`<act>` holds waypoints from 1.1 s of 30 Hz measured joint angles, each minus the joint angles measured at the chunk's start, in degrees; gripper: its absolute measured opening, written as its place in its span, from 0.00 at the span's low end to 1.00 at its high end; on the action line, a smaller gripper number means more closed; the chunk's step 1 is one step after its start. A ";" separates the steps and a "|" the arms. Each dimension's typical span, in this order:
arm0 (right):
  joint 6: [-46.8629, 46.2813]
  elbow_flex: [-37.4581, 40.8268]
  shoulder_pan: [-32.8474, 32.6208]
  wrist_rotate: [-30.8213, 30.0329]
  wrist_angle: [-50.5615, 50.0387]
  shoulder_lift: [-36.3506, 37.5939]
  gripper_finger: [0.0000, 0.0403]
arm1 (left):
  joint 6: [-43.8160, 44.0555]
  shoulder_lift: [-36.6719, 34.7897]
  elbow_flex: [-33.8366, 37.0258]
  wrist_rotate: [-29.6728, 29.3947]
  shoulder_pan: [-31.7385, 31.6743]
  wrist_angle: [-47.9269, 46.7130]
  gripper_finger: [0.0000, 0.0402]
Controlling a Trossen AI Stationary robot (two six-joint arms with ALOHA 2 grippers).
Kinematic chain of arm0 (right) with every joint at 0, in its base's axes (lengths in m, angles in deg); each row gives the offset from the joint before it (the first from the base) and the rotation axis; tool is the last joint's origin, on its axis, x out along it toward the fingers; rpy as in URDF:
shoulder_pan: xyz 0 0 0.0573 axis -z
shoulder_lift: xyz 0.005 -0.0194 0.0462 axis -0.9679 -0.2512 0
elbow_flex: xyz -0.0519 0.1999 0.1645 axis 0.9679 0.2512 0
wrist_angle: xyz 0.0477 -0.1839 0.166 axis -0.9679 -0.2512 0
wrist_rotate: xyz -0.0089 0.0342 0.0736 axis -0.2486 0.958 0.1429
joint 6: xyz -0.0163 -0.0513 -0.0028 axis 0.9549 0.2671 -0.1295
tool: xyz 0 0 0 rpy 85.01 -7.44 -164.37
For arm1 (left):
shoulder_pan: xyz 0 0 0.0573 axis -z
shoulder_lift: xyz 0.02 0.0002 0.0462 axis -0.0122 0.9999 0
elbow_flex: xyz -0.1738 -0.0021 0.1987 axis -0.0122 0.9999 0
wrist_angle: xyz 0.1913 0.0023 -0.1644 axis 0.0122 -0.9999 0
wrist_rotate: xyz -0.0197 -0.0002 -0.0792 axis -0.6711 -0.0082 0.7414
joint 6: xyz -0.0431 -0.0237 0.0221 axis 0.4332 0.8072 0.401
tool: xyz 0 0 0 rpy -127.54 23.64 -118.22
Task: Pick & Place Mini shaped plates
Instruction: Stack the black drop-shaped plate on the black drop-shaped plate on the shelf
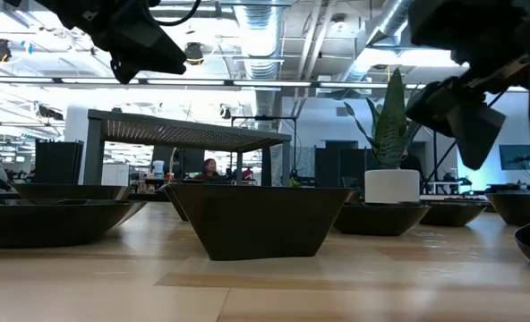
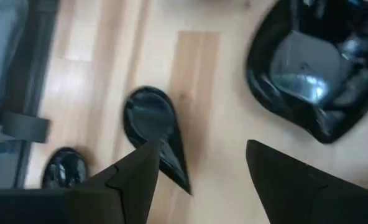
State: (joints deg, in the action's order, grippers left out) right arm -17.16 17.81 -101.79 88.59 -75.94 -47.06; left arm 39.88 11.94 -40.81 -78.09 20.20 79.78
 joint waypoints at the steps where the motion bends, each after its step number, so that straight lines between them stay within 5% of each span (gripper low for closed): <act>1: 0.01 0.32 -0.25 0.03 1.01 0.01 0.58 | 0.01 0.00 0.00 0.00 0.00 0.04 0.25; 19: 1.95 11.56 -1.62 1.31 15.41 0.02 0.57 | 2.60 0.00 0.00 -0.01 0.00 1.28 0.25; 33: 1.98 14.07 -0.21 4.53 21.27 -0.01 0.22 | 2.60 0.00 0.00 0.00 0.00 1.58 0.25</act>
State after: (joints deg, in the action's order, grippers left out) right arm -15.18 31.88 -102.01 93.11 -54.68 -47.07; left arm 42.49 11.94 -40.81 -78.08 20.20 81.36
